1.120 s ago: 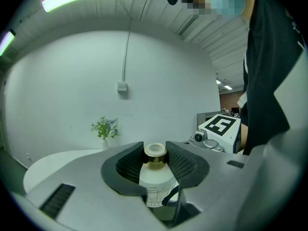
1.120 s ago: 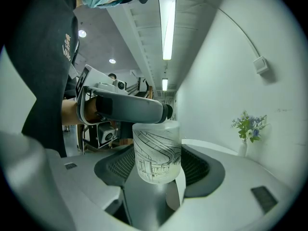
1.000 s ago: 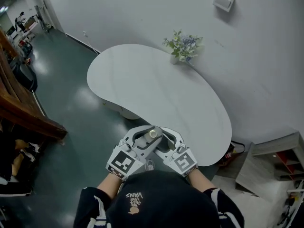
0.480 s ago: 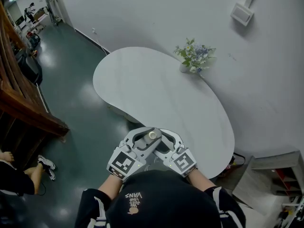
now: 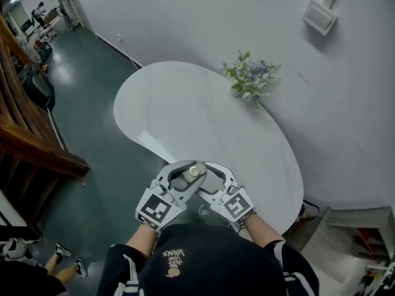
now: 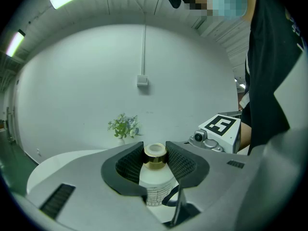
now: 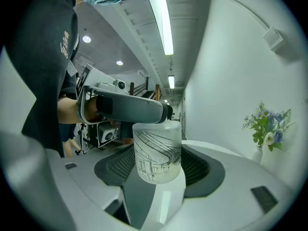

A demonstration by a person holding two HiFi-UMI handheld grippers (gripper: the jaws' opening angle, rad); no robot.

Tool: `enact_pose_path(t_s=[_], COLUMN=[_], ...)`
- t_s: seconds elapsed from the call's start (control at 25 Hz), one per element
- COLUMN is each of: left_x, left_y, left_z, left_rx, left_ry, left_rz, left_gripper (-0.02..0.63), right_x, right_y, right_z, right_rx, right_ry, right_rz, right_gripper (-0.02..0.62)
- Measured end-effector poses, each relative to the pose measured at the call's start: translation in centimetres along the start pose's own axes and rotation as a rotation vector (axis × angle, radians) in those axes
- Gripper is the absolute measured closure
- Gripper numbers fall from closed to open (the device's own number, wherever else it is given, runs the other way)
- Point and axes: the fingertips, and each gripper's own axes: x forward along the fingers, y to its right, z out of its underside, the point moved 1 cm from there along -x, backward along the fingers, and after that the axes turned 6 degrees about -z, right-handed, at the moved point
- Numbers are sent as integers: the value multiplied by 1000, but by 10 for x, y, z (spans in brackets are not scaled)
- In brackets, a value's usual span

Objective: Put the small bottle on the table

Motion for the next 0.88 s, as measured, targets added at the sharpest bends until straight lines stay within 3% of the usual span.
enact_pose_path(t_s=[0.4, 0.88], left_x=[50, 109], left_y=[-51, -150], left_z=[11, 4], left_rx=[-16, 52], left_ry=[-17, -11], left_rz=[88, 314], left_gripper=[446, 446], right_x=[29, 94], right_y=[63, 161], right_z=[16, 6], right_rx=[48, 94], right_ry=[-17, 19], right_rz=[80, 332], right_gripper=[331, 331])
